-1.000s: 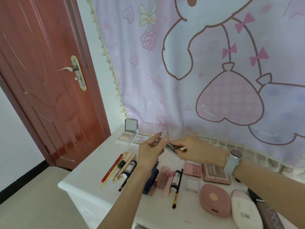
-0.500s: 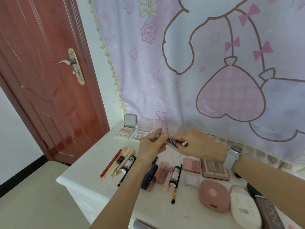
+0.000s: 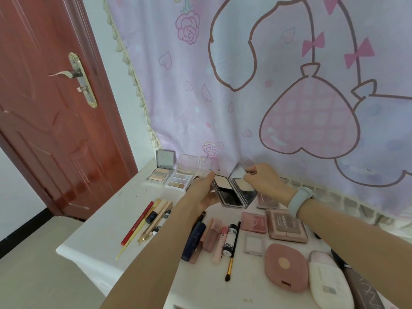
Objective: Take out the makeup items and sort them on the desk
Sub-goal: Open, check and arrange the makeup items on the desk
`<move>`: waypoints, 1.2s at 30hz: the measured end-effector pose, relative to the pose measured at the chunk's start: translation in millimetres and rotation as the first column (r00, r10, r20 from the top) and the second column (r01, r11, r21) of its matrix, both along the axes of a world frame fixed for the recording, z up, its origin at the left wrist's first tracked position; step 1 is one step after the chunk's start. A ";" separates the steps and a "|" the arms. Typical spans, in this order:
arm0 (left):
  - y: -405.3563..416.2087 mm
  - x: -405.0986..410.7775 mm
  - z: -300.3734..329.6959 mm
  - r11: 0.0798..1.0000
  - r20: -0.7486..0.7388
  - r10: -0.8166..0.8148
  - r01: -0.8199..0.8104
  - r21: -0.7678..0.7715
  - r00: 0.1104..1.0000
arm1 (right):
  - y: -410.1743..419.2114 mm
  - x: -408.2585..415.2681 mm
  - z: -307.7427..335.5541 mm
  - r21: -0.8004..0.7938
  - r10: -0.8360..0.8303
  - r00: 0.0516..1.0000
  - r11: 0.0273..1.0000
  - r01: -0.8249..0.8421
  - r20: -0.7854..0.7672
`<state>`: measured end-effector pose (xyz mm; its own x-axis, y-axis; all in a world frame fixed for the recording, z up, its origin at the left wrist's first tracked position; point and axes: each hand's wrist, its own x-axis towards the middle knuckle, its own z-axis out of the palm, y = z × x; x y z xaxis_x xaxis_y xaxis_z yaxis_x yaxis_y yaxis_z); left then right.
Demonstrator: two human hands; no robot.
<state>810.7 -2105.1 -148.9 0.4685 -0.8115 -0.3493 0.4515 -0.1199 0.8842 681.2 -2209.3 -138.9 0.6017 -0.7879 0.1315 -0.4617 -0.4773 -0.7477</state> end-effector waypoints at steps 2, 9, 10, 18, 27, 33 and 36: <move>-4.9 4.7 -2.3 0.999 0.098 -0.018 0.013 0.046 0.995 | -8.3 2.7 -6.7 0.040 -0.057 0.998 0.998 0.056 0.015; -12.7 9.6 -24.6 0.974 0.600 -0.159 0.024 0.226 0.784 | -20.8 10.0 -26.9 0.047 -0.173 0.984 0.984 0.171 0.033; -12.4 10.0 -26.9 0.967 0.667 -0.192 0.022 0.255 0.720 | -20.8 11.3 -28.8 0.054 -0.176 0.984 0.983 0.174 0.037; -9.1 11.1 -32.0 0.932 0.787 -0.328 0.045 0.359 0.522 | -23.7 26.8 -40.8 0.095 -0.143 0.987 0.986 0.135 0.077; 12.7 -4.6 -24.8 0.975 0.924 -0.215 0.010 0.223 0.316 | -35.4 -26.6 -35.1 -0.139 -0.001 0.983 0.990 -0.025 -0.183; 29.0 -30.7 -37.3 0.899 0.898 -0.438 0.034 0.438 0.025 | -43.1 -48.9 -45.8 -0.172 0.147 0.762 0.931 -0.322 -0.631; 24.9 -38.5 -39.3 0.826 0.828 -0.558 0.052 0.561 -0.059 | -40.3 -38.9 -46.9 -0.194 0.123 0.766 0.931 -0.310 -0.631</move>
<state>772.1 -2080.2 -188.1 0.2787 -0.9585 -0.0604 -0.9142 -0.2840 0.2892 642.3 -2249.6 -185.9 0.7789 -0.6140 -0.1279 -0.6271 -0.7585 -0.1771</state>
